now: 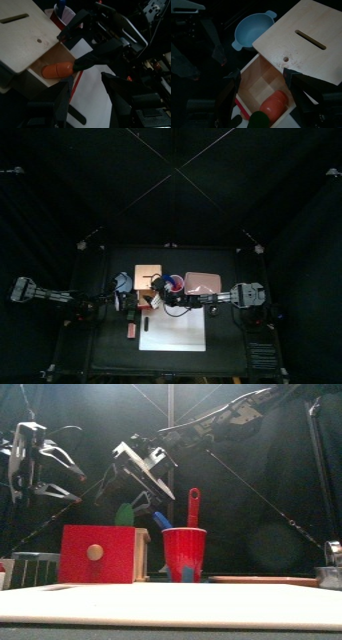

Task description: Put sushi roll on cutting board

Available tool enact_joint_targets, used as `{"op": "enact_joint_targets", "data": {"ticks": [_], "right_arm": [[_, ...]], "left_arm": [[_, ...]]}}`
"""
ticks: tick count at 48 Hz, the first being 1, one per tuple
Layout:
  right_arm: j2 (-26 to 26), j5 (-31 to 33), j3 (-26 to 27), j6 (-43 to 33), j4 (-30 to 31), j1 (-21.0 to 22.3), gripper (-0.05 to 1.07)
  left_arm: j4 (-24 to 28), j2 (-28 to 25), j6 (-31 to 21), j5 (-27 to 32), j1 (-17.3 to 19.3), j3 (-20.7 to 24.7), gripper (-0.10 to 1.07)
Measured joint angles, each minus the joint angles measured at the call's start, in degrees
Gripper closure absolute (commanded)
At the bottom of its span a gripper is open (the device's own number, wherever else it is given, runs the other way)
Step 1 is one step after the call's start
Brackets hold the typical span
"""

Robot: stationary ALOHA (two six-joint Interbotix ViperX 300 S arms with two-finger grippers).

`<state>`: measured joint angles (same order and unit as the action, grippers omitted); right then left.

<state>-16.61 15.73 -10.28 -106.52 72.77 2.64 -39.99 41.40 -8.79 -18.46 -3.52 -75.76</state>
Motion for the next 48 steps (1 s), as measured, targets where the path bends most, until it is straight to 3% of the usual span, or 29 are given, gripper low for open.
{"op": "enact_joint_targets", "data": {"ticks": [8, 13, 24, 31, 48], "right_arm": [[5.45, -1.49, -3.52, 0.0, -1.93, -0.09, 0.14], [7.73, -2.72, -5.63, 0.0, -3.52, -0.26, 0.24], [7.91, -4.75, -6.5, 0.0, -4.75, 0.09, 0.45], [4.31, -9.93, -3.96, 0.0, -4.66, 0.62, 0.47], [0.97, -11.25, 2.55, 0.0, -4.75, -0.44, 0.47]], "left_arm": [[1.76, 0.0, 0.0, 1.14, -0.88, 0.0, 0.13], [2.11, 0.0, -0.09, 1.76, -2.72, 0.0, 0.13], [-0.7, -1.49, -0.26, 1.93, -7.38, 1.32, 0.13], [-5.1, -4.22, -0.35, 1.93, -8.0, 1.85, 0.13], [-5.45, -4.75, -0.26, 1.14, -8.09, 1.85, 0.13]]}}
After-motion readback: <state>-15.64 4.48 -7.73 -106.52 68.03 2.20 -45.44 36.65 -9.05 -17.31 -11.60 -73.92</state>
